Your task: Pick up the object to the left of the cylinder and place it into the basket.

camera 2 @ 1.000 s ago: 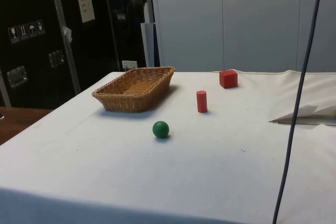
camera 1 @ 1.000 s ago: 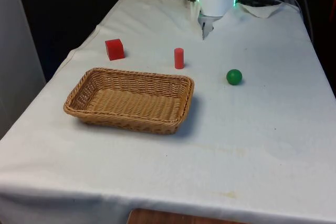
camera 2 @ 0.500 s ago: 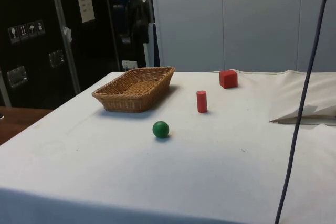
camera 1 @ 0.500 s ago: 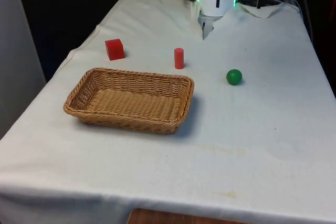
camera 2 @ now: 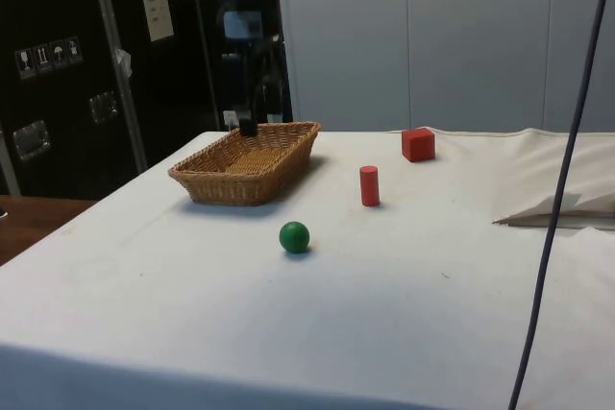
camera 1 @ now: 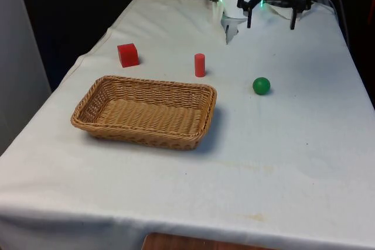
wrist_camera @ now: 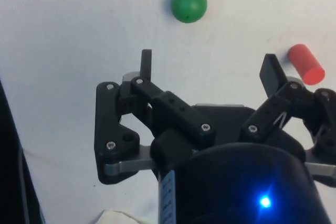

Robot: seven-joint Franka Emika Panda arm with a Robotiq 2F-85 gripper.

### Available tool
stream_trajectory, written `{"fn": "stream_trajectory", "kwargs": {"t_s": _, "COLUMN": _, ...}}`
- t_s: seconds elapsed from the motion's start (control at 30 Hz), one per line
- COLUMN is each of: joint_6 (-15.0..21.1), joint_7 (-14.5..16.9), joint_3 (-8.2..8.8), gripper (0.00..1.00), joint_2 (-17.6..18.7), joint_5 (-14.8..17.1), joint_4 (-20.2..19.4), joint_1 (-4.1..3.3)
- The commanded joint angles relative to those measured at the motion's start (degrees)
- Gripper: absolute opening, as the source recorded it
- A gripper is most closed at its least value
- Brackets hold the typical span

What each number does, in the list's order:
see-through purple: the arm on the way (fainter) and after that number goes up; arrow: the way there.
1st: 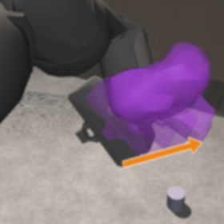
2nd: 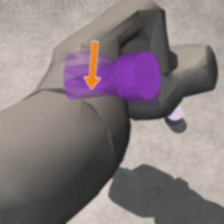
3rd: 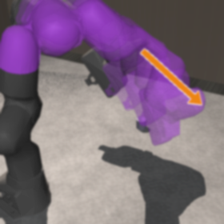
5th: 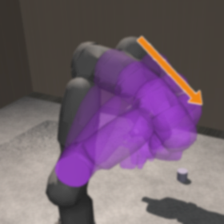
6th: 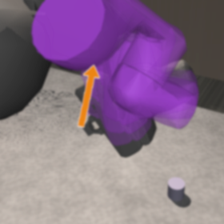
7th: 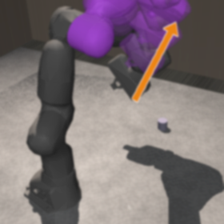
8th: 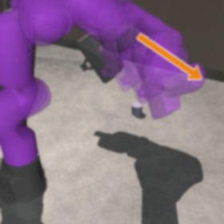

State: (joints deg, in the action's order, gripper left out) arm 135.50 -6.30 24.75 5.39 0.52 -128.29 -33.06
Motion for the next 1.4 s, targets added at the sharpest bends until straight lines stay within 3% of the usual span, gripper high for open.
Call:
{"fn": "stream_trajectory", "kwargs": {"t_s": 0.0, "joint_6": 2.01, "joint_7": -0.57, "joint_3": -0.17, "gripper": 1.0, "joint_2": 0.46, "joint_5": -0.23, "joint_4": -0.92, "joint_1": -0.11}}
{"fn": "stream_trajectory", "kwargs": {"t_s": 0.2, "joint_6": 5.84, "joint_7": -0.57, "joint_3": -0.63, "gripper": 1.0, "joint_2": 1.66, "joint_5": 0.06, "joint_4": -2.98, "joint_1": -0.06}}
{"fn": "stream_trajectory", "kwargs": {"t_s": 0.23, "joint_6": 4.76, "joint_7": -0.23, "joint_3": -0.57, "gripper": 1.0, "joint_2": 1.55, "joint_5": 0.0, "joint_4": -2.64, "joint_1": 0.0}}
{"fn": "stream_trajectory", "kwargs": {"t_s": 0.3, "joint_6": 7.85, "joint_7": -0.46, "joint_3": -0.8, "gripper": 1.0, "joint_2": 2.41, "joint_5": 0.23, "joint_4": -3.95, "joint_1": -0.06}}
{"fn": "stream_trajectory", "kwargs": {"t_s": 0.5, "joint_6": 12.15, "joint_7": 0.11, "joint_3": -1.2, "gripper": 1.0, "joint_2": 4.13, "joint_5": 1.03, "joint_4": -5.79, "joint_1": 0.06}}
{"fn": "stream_trajectory", "kwargs": {"t_s": 0.53, "joint_6": 10.54, "joint_7": -0.29, "joint_3": -0.92, "gripper": 1.0, "joint_2": 3.78, "joint_5": 0.17, "joint_4": -5.21, "joint_1": 0.0}}
{"fn": "stream_trajectory", "kwargs": {"t_s": 0.8, "joint_6": 17.65, "joint_7": 0.63, "joint_3": -1.83, "gripper": 1.0, "joint_2": 6.7, "joint_5": 1.95, "joint_4": -7.68, "joint_1": 0.29}}
{"fn": "stream_trajectory", "kwargs": {"t_s": 0.83, "joint_6": 16.96, "joint_7": -0.23, "joint_3": -1.26, "gripper": 1.0, "joint_2": 6.99, "joint_5": 0.69, "joint_4": -7.33, "joint_1": 0.0}}
{"fn": "stream_trajectory", "kwargs": {"t_s": 0.87, "joint_6": 18.22, "joint_7": 0.69, "joint_3": -1.89, "gripper": 1.0, "joint_2": 6.99, "joint_5": 2.06, "joint_4": -7.85, "joint_1": 0.34}}
{"fn": "stream_trajectory", "kwargs": {"t_s": 1.1, "joint_6": 22.0, "joint_7": 1.6, "joint_3": -2.41, "gripper": 1.0, "joint_2": 9.22, "joint_5": 3.38, "joint_4": -8.82, "joint_1": 0.8}}
{"fn": "stream_trajectory", "kwargs": {"t_s": 1.13, "joint_6": 21.54, "joint_7": 0.4, "joint_3": -1.38, "gripper": 1.0, "joint_2": 9.8, "joint_5": 1.83, "joint_4": -8.48, "joint_1": 0.11}}
{"fn": "stream_trajectory", "kwargs": {"t_s": 1.17, "joint_6": 23.09, "joint_7": 1.95, "joint_3": -2.58, "gripper": 1.0, "joint_2": 10.03, "joint_5": 3.9, "joint_4": -9.0, "joint_1": 0.97}}
{"fn": "stream_trajectory", "kwargs": {"t_s": 1.37, "joint_6": 26.07, "joint_7": 3.95, "joint_3": -3.04, "gripper": 1.0, "joint_2": 12.72, "joint_5": 6.65, "joint_4": -9.17, "joint_1": 1.26}}
